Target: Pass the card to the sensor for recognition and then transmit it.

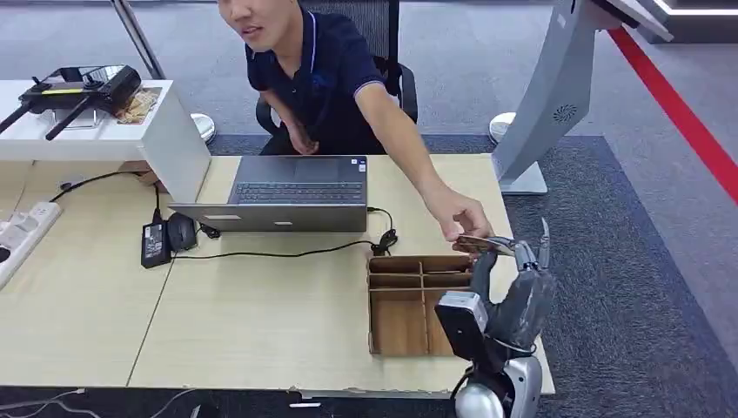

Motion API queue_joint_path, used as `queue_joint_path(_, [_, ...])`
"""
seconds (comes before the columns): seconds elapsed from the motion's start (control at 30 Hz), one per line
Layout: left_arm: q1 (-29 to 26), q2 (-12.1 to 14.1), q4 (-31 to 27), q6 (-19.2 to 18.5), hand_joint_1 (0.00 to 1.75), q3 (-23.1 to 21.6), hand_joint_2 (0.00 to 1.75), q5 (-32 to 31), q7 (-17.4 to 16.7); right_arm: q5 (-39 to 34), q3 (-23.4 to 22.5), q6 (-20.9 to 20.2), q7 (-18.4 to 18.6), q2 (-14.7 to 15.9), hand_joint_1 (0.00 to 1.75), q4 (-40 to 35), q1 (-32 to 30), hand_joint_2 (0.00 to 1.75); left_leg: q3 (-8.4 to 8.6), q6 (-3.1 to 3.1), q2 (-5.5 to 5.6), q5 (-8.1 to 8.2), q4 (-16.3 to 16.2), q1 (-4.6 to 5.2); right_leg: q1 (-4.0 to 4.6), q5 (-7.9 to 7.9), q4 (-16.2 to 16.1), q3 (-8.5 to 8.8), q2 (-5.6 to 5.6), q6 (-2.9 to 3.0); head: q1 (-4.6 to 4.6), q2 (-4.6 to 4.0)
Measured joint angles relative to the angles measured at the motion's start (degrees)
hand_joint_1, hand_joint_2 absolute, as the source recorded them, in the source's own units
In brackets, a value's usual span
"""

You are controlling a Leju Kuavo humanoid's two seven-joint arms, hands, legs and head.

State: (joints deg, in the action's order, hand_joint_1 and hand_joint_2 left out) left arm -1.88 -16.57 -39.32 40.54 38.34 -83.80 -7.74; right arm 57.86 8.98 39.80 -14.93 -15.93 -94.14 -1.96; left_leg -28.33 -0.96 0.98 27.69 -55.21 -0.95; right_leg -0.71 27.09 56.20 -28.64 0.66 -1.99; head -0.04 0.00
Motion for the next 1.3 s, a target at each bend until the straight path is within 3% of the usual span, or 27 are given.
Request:
queue_joint_path(0.03, [0.0,0.0,0.0,0.0,0.0,0.0,1.75,0.0,0.0,0.0,0.0,0.0,0.0,0.0,0.0,0.0,0.0,1.75,0.0,0.0,0.0,0.0,0.0,0.0,0.0,0.0,0.0,0.0,0.0,0.0,0.0,0.0])
queue_joint_path(0.47, [0.0,0.0,0.0,0.0,0.0,0.0,1.75,0.0,0.0,-1.2,0.0,0.0,-0.7,0.0,0.0,0.0,0.0,1.75,0.01,0.0,-0.01,0.0,0.0,0.0,0.0,0.0,0.0,-0.01,0.01,0.0,0.0,0.0])
queue_joint_path(0.7, [0.0,0.0,0.0,0.0,0.0,0.0,1.75,0.5,0.0,0.2,0.1,0.0,3.2,0.2,0.0,0.0,0.0,1.75,0.0,0.0,-0.01,0.0,0.0,0.0,0.0,0.0,0.0,-0.01,0.01,0.0,0.0,0.0])
queue_joint_path(0.97, [0.0,0.0,0.0,0.0,0.0,0.0,1.75,1.0,0.3,-0.1,3.3,0.0,10.7,1.6,0.0,0.5,-1.1,1.75,-0.04,0.0,0.0,0.0,0.0,0.0,0.01,0.01,0.0,-0.02,0.0,0.0,0.0,0.0])
queue_joint_path(1.13, [0.0,0.0,0.0,0.0,0.0,0.2,1.75,1.0,1.1,0.5,8.3,0.0,22.4,5.7,0.0,1.5,-0.4,1.75,-0.04,0.0,-0.01,0.0,0.0,0.0,0.0,0.0,0.0,-0.01,0.0,0.0,-0.02,0.0])
queue_joint_path(1.3, [0.1,0.1,0.0,0.0,0.0,0.2,1.75,1.0,1.3,0.7,13.6,0.0,30.6,10.1,0.0,2.4,1.3,1.75,-0.03,0.0,0.0,0.0,0.0,0.0,0.0,0.0,0.0,0.0,-0.01,0.0,0.0,0.0])
